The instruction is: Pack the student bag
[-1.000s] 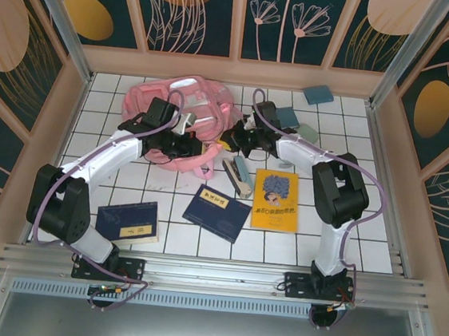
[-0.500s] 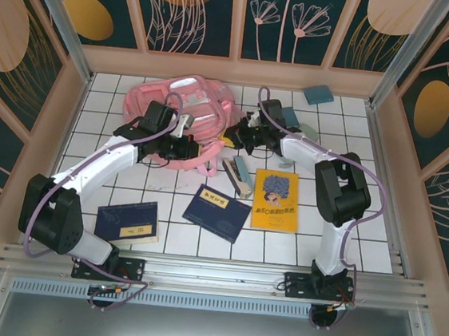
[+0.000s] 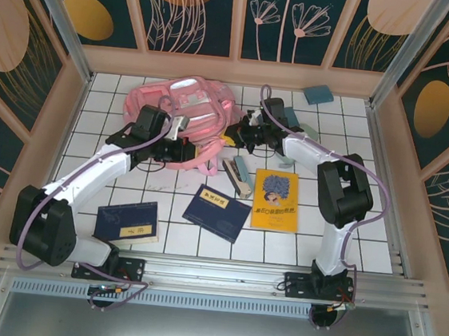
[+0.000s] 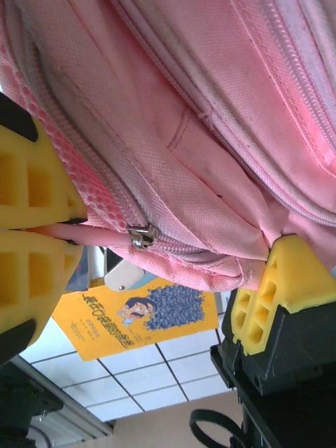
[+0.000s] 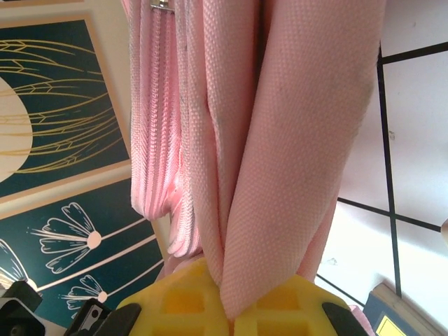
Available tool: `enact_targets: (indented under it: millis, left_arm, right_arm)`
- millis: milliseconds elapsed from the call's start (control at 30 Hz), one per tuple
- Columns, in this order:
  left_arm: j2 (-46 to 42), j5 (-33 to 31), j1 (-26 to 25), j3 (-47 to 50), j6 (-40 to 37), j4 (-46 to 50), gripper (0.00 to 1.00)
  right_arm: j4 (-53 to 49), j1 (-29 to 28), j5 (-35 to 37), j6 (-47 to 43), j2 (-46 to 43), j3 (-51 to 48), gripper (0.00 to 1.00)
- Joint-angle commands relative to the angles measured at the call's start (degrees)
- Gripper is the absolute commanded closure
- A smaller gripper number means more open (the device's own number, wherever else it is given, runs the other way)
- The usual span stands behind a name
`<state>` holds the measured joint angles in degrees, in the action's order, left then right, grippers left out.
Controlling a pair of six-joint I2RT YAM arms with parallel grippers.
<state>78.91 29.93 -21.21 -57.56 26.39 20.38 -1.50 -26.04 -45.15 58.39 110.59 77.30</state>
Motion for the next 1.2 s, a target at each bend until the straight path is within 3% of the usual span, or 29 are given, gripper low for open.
enact_targets:
  millis: [0, 500, 567, 633, 800, 900, 1000, 1167]
  left_arm:
    - [-4.43, 3.27, 2.45, 4.51, 2.97, 6.13, 1.00]
    - [-6.16, -0.07, 4.16, 5.96, 1.44, 8.36, 1.00]
    - [-5.85, 1.72, 4.13, 5.07, 1.45, 7.78, 1.00]
    - [-5.70, 3.57, 4.16, 4.70, 2.65, 5.96, 1.00]
    - [-4.40, 6.88, 4.07, 4.71, 3.80, 3.58, 1.00]
    - [-3.78, 8.03, 4.07, 5.26, 3.08, 3.82, 1.00]
    - [-3.62, 7.47, 4.05, 5.42, 1.88, 4.75, 1.00]
    - [-3.78, 6.55, 4.05, 6.09, 1.25, 5.26, 1.00]
  right_arm:
    - [2.07, 7.56, 11.13, -2.71, -2.85, -0.83, 1.00]
    - [1.51, 7.40, 12.23, -6.18, -4.06, -0.95, 0.99]
    - [0.37, 5.92, 11.14, -7.45, -3.06, 0.45, 0.68]
    - [-4.28, 3.52, 11.12, -10.60, -1.37, 3.60, 0.50]
    - [-10.48, -0.09, 18.28, -17.08, -3.55, 4.75, 0.29]
    - [-9.20, -0.74, 17.49, -19.05, -5.95, 2.64, 0.22]
    - [-9.44, -1.94, 12.99, -18.49, -4.91, 3.40, 0.24]
    - [-5.25, -4.88, 5.65, -9.59, -0.93, 4.02, 0.47]
